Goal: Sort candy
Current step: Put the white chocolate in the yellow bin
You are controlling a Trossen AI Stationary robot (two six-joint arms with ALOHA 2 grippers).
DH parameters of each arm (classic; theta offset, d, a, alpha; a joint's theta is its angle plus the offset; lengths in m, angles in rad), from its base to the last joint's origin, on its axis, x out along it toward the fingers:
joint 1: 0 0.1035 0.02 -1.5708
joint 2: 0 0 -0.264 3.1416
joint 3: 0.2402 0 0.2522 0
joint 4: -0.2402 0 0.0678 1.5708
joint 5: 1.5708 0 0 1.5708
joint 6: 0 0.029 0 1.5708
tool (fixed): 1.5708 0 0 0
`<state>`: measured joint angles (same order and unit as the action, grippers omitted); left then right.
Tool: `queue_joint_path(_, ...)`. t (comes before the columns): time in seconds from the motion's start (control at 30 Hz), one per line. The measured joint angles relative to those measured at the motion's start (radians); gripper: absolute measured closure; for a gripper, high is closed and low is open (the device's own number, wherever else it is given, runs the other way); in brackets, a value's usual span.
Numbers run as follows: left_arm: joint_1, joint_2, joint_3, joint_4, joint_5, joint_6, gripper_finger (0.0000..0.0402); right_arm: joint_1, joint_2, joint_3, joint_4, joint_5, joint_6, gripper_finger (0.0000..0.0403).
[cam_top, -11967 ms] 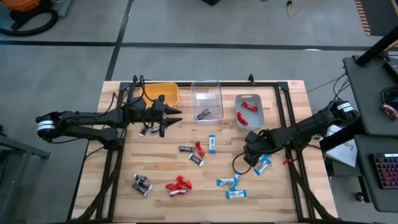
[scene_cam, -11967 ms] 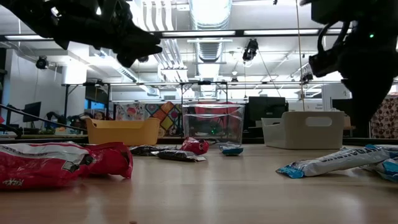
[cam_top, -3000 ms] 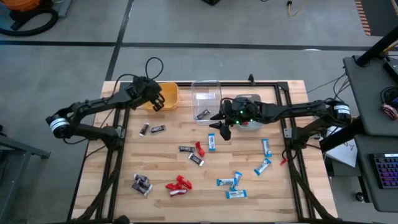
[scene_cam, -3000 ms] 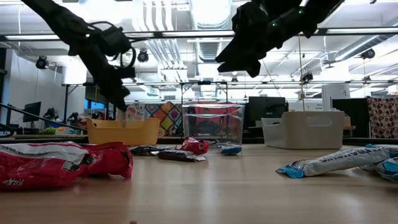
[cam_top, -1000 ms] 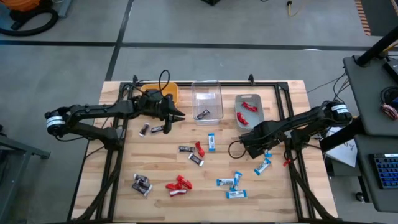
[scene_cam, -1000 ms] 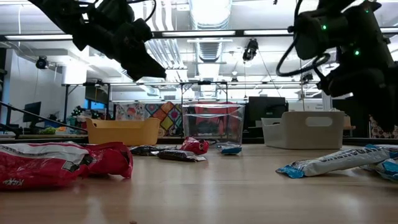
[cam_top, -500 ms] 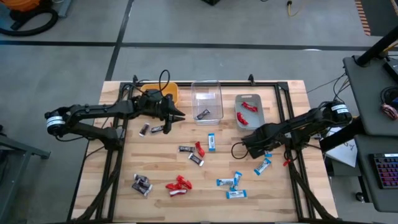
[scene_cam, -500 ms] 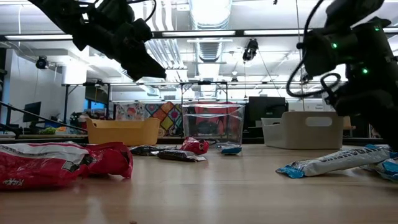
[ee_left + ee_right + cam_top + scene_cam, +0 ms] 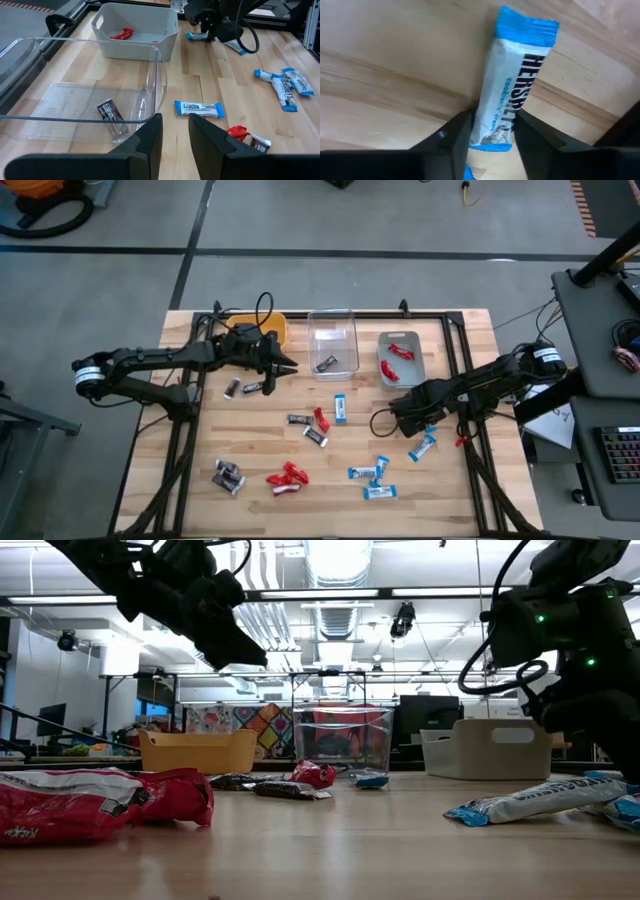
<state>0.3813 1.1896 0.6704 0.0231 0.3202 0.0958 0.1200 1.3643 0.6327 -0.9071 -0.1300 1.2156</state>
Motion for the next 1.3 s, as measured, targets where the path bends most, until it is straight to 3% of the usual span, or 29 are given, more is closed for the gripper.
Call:
queue_joint_path(0.2,0.0,0.0,0.0,0.001,0.0,0.0,0.0323,0.0,-0.002,0.005,0.009,-0.011,-0.025,0.0338)
queue_joint_path(0.67,-0.041,0.001,-0.052,0.097,0.056,0.042,0.0323,0.0,-0.114,0.093,0.049,-0.025,-0.2,0.0346)
queue_joint_path(0.83,-0.09,0.01,-0.065,0.196,0.133,0.086,0.0323,0.0,-0.144,0.111,0.276,-0.018,-0.341,0.0361)
queue_joint_path(1.0,-0.147,0.072,-0.067,0.353,0.136,0.133,0.032,-0.001,-0.132,0.111,0.515,0.0,-0.486,0.0378)
queue_joint_path(1.3,-0.193,0.3,-0.064,0.701,0.136,0.081,0.0264,-0.005,-0.075,0.111,0.696,0.003,-0.64,0.0385)
